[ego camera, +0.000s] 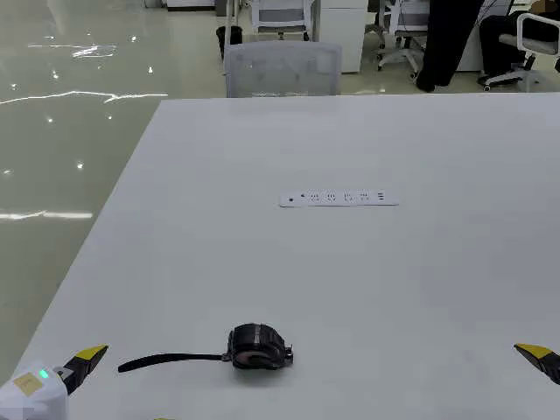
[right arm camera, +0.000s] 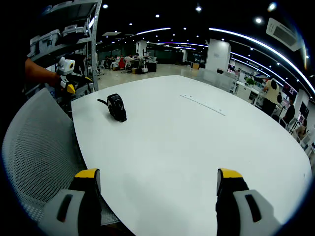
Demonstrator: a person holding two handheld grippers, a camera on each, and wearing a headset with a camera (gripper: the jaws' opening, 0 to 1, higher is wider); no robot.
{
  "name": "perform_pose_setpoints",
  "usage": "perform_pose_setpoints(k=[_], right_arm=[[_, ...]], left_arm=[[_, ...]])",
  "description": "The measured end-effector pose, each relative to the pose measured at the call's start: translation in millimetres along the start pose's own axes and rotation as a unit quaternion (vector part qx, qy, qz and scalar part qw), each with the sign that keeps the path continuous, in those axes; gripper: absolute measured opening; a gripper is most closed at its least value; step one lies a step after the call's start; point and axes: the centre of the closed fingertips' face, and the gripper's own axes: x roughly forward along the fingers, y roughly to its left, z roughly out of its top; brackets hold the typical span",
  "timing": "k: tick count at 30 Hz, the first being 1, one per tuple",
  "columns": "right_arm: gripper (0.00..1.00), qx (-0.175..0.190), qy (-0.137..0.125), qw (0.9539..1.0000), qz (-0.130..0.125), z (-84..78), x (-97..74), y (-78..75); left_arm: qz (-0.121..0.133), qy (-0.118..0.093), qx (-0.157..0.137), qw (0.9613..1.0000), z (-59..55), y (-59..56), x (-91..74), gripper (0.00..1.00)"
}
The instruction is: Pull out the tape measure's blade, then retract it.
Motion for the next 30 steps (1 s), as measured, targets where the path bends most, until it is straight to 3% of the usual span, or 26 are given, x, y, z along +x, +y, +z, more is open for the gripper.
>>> perform_pose_setpoints(k=[14,30], right_arm=[[1.00,0.002,-0.002,1.0000,-0.007,-0.6,-5.6,-0.8],[1.00,0.003,-0.002,1.0000,-0.008,0.0,-7.8,-0.2]], left_arm=[[-0.006,-0.007,-0.006,0.9999,2.8,0.6,0.8,1.00],[-0.008,-0.001,0.001,1.0000,5.1,2.9,-1.1,1.00]])
